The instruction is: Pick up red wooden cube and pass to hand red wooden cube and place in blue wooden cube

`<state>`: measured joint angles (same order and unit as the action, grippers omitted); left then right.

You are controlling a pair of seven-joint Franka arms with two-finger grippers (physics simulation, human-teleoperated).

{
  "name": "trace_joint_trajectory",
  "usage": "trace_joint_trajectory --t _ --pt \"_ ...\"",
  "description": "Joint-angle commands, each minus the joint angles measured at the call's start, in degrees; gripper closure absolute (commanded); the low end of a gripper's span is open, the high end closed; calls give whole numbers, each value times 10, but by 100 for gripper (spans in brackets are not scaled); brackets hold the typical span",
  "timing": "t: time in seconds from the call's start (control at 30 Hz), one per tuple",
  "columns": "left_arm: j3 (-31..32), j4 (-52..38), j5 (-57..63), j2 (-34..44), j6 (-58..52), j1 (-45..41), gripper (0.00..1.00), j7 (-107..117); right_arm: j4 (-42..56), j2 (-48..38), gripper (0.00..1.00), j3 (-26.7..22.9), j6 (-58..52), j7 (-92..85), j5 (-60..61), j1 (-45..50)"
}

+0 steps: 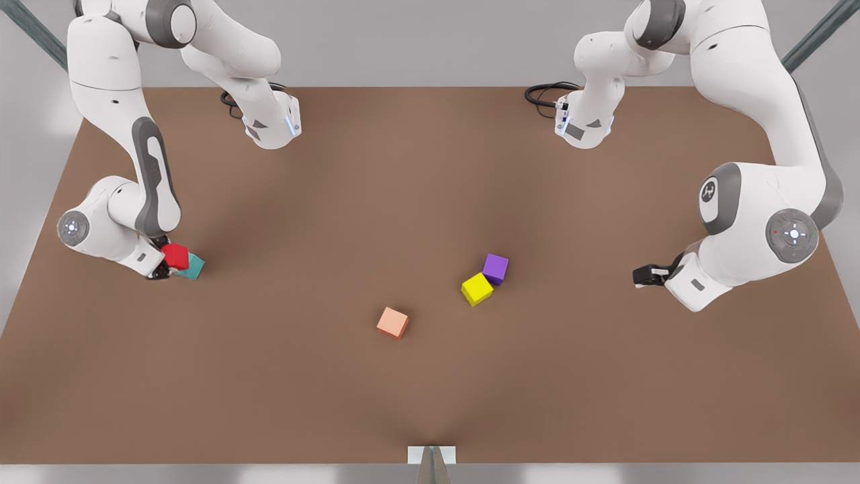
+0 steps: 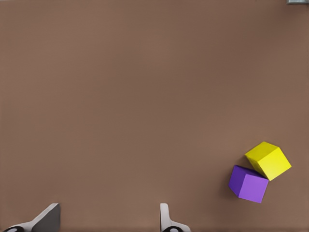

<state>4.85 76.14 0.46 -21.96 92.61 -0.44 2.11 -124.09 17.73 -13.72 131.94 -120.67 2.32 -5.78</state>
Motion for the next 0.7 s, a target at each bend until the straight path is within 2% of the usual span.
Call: trace_joint_trajectory --t 0.0,0.33,0.57,0.63,0.67 --pt "0 0 1 1 -1 1 0 7 -4 -1 1 0 3 -22 0 0" --pt "-1 0 1 1 -1 7 0 7 6 -11 0 0 -38 -26 1 0" --pt "0 0 2 1 -1 7 0 7 20 -102 0 7 -185 3 8 8" --pt "0 0 2 1 -1 7 0 7 69 -131 0 8 -322 175 8 14" --pt "0 0 2 1 -1 7 0 7 117 -125 0 10 -386 383 9 18"
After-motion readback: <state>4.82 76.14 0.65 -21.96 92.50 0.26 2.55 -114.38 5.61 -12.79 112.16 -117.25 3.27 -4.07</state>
